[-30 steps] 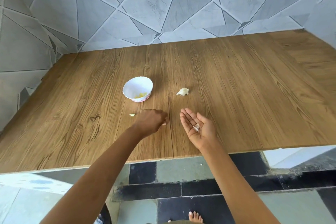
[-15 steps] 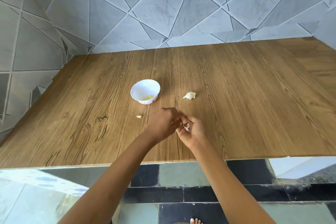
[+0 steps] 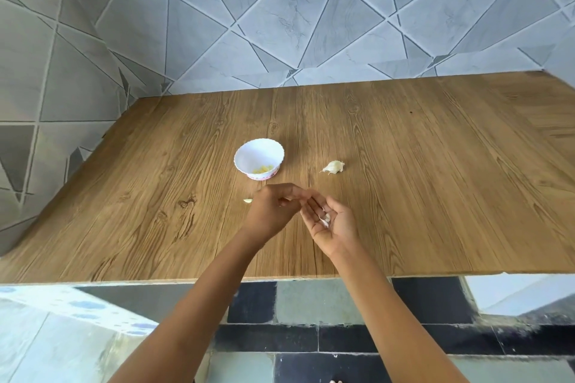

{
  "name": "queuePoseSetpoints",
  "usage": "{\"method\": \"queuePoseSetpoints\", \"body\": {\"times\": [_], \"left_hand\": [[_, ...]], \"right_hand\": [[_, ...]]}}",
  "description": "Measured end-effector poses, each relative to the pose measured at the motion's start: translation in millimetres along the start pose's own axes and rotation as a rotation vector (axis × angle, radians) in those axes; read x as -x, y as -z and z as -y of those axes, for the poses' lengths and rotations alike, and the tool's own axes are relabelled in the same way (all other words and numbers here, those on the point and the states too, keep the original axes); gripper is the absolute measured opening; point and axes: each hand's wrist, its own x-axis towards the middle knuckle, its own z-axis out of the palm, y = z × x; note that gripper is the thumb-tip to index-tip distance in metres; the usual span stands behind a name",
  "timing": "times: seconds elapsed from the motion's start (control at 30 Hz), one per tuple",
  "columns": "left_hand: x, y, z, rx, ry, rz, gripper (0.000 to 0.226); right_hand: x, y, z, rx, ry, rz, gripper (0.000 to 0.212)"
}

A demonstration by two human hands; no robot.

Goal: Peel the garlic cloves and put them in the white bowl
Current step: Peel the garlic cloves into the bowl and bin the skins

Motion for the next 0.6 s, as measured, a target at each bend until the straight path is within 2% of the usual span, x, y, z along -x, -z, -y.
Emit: {"method": "queuePoseSetpoints", "body": {"times": [0.13, 0.27, 0.43, 0.53, 0.6], "left_hand": [[23, 9, 10, 0.366, 0.171, -0.119, 0.016], [46, 21, 22, 0.499, 0.275, -0.267, 0.018], [101, 51, 37, 0.5, 0.399, -0.562, 0.02], [151, 73, 49, 0.443, 0.491, -0.784, 0.02], [186, 87, 57, 0.393, 0.545, -0.892, 0.021]], "right_hand": [[-4, -5, -13, 0.079, -0.046, 0.028, 0.034], [-11, -12, -26, 0.158, -0.121, 0.071, 0.035], [-12, -29, -67, 0.327, -0.35, 0.151, 0.039], [-6, -36, -113, 0.404, -0.512, 0.209, 0.045], [1, -37, -147, 0.456, -0.61, 0.252, 0.041]]}}
